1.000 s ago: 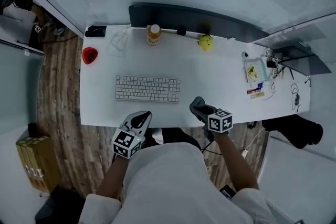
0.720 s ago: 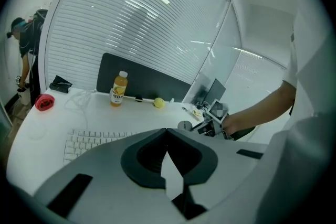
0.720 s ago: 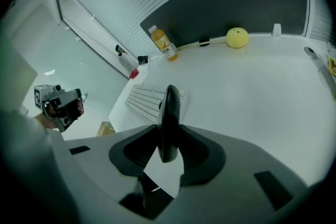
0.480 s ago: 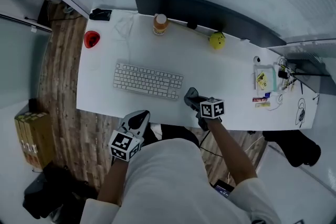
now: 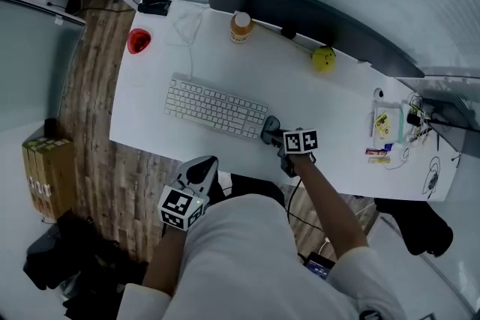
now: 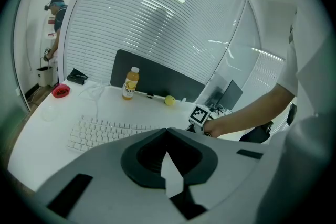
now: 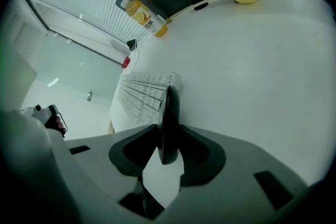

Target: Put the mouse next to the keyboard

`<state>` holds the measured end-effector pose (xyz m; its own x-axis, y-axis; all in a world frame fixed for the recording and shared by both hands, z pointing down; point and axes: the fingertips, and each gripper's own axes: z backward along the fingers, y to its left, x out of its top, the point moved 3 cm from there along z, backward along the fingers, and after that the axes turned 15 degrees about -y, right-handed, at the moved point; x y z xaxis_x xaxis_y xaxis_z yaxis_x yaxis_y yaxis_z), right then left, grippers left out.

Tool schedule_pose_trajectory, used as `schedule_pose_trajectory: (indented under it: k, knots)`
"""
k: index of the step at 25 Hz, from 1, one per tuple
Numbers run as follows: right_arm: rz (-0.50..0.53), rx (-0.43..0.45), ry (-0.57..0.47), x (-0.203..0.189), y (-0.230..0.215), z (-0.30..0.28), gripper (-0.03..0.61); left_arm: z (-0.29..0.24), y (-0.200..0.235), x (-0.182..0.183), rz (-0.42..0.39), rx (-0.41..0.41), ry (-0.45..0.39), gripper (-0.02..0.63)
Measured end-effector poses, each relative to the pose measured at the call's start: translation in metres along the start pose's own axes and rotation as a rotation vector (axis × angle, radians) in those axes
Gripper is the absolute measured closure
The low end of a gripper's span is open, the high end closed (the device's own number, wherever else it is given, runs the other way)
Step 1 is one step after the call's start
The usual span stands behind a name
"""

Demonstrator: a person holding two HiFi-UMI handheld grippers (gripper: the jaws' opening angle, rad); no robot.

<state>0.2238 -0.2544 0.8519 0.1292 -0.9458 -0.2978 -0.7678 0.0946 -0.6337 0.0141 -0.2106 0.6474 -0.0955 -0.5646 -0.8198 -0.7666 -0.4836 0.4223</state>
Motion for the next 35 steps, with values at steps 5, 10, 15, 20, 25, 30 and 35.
schedule_pose_trajectory:
  k: [5, 10, 15, 20, 25, 30, 35]
  knots:
    - [-0.031, -0.015, -0.005, 0.011, -0.004, -0.003, 0.434, 0.003, -0.001, -0.005, 0.009, 0.028, 0.005, 0.595]
    - [-0.02, -0.059, -0.025, 0.015, -0.008, -0.004, 0.42, 0.001, -0.006, -0.006, 0.004, 0.031, 0.008, 0.595]
    - [0.069, -0.107, -0.023, 0.012, -0.009, -0.001, 0.334, 0.003, -0.011, -0.007, -0.002, 0.036, 0.014, 0.595]
    - [0.148, -0.149, -0.007, 0.008, -0.014, 0.009, 0.305, 0.005, -0.02, -0.008, -0.023, 0.029, 0.021, 0.595]
    - [0.199, -0.14, -0.044, 0.009, -0.011, 0.024, 0.305, 0.009, -0.022, -0.004, -0.051, 0.034, 0.01, 0.596]
    - [0.298, -0.079, -0.114, 0.015, 0.002, 0.038, 0.305, 0.015, -0.02, 0.002, -0.077, 0.061, -0.016, 0.595]
    - [0.355, -0.034, -0.172, 0.019, 0.014, 0.06, 0.362, 0.023, -0.02, 0.007, -0.091, 0.093, -0.047, 0.595]
